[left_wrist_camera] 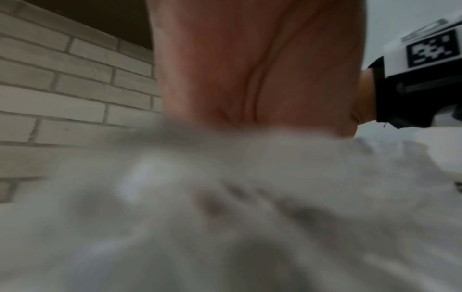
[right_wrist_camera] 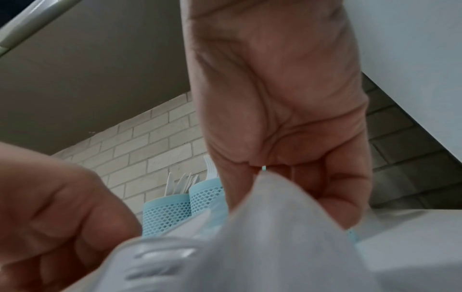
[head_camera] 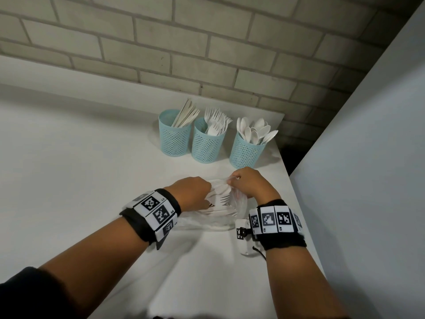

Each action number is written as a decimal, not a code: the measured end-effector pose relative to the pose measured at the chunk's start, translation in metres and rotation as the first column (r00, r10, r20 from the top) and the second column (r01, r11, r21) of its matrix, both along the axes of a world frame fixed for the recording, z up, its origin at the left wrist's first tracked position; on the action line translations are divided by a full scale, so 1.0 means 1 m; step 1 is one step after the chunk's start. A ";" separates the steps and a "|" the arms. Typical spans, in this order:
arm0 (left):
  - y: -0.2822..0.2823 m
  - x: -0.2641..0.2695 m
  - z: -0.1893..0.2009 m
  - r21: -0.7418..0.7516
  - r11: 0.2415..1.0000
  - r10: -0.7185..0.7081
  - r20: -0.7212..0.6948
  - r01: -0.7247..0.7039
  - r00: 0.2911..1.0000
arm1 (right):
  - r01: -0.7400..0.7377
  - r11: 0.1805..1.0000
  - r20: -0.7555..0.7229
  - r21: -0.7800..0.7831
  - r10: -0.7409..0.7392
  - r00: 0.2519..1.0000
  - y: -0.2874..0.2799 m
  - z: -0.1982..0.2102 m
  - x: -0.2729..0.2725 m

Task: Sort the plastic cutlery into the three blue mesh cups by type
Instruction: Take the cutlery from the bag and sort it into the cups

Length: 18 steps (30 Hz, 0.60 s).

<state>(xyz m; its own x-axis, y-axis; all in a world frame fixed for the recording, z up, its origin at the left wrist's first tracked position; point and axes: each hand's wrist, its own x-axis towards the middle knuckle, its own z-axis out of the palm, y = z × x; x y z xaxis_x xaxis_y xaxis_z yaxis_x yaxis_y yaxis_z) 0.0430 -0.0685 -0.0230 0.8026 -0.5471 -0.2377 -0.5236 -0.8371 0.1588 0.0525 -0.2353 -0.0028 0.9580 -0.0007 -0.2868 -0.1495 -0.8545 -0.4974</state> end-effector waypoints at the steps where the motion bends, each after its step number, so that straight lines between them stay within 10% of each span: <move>1: 0.001 0.000 0.001 -0.011 1.000 -0.001 0.003 0.001 1.000 | 0.006 1.000 0.001 0.002 -0.006 1.000 0.000 0.000 0.000; 18: 0.013 0.008 0.009 -0.254 0.966 -0.007 0.136 0.042 0.991 | 0.045 0.998 -0.041 0.047 -0.043 0.998 -0.005 -0.007 0.003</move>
